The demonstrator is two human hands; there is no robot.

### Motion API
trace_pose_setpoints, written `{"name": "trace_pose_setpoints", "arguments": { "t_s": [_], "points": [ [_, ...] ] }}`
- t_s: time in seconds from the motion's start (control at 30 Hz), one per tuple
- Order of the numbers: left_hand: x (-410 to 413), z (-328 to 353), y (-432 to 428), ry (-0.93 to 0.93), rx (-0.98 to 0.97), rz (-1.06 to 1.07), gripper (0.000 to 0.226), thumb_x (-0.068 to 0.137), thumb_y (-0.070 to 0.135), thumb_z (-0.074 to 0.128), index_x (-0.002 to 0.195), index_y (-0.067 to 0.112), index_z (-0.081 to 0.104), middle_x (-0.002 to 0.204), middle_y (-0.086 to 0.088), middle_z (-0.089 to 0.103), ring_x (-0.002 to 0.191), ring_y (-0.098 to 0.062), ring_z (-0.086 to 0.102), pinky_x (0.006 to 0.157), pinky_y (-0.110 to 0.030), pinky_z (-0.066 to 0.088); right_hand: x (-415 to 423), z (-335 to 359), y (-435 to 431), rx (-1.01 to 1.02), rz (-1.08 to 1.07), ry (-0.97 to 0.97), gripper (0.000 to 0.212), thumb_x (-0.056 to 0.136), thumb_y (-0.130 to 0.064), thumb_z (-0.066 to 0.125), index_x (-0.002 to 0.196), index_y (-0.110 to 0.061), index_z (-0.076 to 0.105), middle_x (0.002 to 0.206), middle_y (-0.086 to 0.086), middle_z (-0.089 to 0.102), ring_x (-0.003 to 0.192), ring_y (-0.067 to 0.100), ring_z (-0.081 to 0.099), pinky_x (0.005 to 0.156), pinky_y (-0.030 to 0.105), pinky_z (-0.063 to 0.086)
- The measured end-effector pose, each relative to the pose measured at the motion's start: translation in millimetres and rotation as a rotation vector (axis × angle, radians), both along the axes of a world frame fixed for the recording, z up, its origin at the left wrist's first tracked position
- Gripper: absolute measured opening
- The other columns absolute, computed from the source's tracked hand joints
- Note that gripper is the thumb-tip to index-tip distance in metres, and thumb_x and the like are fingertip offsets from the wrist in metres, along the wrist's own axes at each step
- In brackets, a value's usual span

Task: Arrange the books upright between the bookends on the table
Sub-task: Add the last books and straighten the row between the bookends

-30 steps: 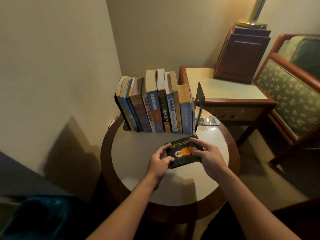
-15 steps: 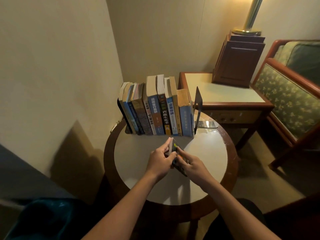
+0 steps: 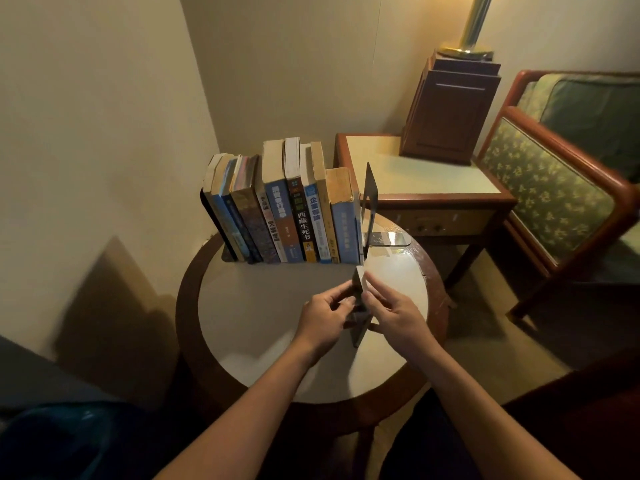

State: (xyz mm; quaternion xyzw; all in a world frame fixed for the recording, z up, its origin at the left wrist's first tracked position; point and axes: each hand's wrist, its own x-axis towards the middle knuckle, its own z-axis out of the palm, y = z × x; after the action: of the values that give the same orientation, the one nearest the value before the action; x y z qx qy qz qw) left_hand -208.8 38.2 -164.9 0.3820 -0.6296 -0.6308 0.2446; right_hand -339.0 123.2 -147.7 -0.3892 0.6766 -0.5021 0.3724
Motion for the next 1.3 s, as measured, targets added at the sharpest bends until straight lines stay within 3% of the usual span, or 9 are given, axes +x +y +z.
{"name": "trace_pose_setpoints", "arguments": {
  "t_s": [0.17,0.3,0.4,0.47,0.57,0.67,0.9,1.03,1.3],
  "points": [
    [-3,-16,-2,-0.192,-0.128,-0.008,0.037,0.1,0.024,0.059,0.135,0.036,0.061,0.128,0.012,0.068,0.116,-0.008,0.064,0.099,-0.039,0.056,-14,6,6,0.026,0.02,0.315,0.043,0.102,-0.018,0.054,0.143,-0.031,0.053,0.121,-0.005,0.059,0.102,0.016,0.063,0.062,0.033,0.063],
    [18,-33,-18,-0.544,-0.365,-0.092,0.043,0.1,0.033,0.056,0.143,0.028,0.054,0.128,0.002,0.065,0.119,-0.013,0.057,0.106,-0.037,0.044,-25,10,2,0.063,0.0,0.548,0.042,0.1,-0.011,0.056,0.14,-0.021,0.057,0.124,0.007,0.067,0.087,0.015,0.068,0.063,0.03,0.063],
    [37,-47,-33,-0.814,-0.557,-0.242,0.054,0.103,0.049,0.041,0.154,0.032,0.037,0.164,0.004,0.029,0.152,-0.017,0.02,0.123,-0.041,0.007,-34,19,-3,0.021,-0.026,0.708,0.041,0.098,-0.007,0.056,0.138,-0.016,0.058,0.116,0.012,0.071,0.084,0.016,0.071,0.062,0.026,0.061],
    [48,-60,-45,-0.936,-0.628,-0.33,0.068,0.099,0.065,0.028,0.159,0.036,0.015,0.167,0.01,-0.011,0.154,-0.015,-0.015,0.123,-0.046,-0.013,-40,30,-10,-0.043,-0.064,0.854,0.038,0.098,-0.006,0.056,0.136,-0.011,0.06,0.106,0.013,0.074,0.082,0.017,0.072,0.061,0.026,0.059],
    [57,-71,-60,-1.006,-0.656,-0.329,0.082,0.091,0.079,0.019,0.157,0.042,-0.011,0.161,0.01,-0.032,0.148,-0.019,-0.031,0.12,-0.05,-0.019,-48,49,-25,-0.17,-0.102,1.01,0.036,0.097,-0.005,0.055,0.133,-0.002,0.06,0.096,0.019,0.074,0.076,0.027,0.074,0.056,0.018,0.054],
    [63,-73,-67,-1.004,-0.67,-0.25,0.085,0.085,0.088,0.008,0.155,0.045,-0.017,0.161,0.011,-0.032,0.148,-0.019,-0.031,0.121,-0.051,-0.018,-54,63,-44,-0.271,-0.137,1.077,0.035,0.095,0.002,0.059,0.13,0.003,0.061,0.08,0.015,0.074,0.062,0.024,0.072,0.057,0.003,0.037],
    [63,-78,-74,-0.985,-0.72,-0.115,0.089,0.082,0.091,0.002,0.156,0.044,-0.012,0.164,0.012,-0.024,0.151,-0.018,-0.026,0.122,-0.051,-0.014,-66,63,-97,-0.279,-0.051,1.083,0.041,0.096,0.004,0.057,0.136,-0.001,0.056,0.076,0.009,0.073,0.056,0.008,0.061,0.051,0.005,0.04],
    [61,-80,-80,-0.988,-0.721,-0.072,0.088,0.083,0.09,0.003,0.157,0.043,-0.009,0.164,0.012,-0.022,0.151,-0.017,-0.025,0.123,-0.049,-0.014,-70,47,-118,-0.228,-0.008,1.04,0.034,0.099,-0.005,0.054,0.133,-0.005,0.058,0.097,0.012,0.073,0.076,0.018,0.068,0.059,0.027,0.057],
    [59,-83,-81,-0.969,-0.716,-0.034,0.086,0.086,0.088,0.008,0.157,0.043,-0.008,0.165,0.012,-0.02,0.151,-0.017,-0.024,0.123,-0.049,-0.012,-67,12,-121,-0.203,0.059,1.024,0.035,0.097,-0.017,0.062,0.13,-0.005,0.058,0.12,0.015,0.069,0.105,0.031,0.069,0.071,0.031,0.059]
  ]
}}
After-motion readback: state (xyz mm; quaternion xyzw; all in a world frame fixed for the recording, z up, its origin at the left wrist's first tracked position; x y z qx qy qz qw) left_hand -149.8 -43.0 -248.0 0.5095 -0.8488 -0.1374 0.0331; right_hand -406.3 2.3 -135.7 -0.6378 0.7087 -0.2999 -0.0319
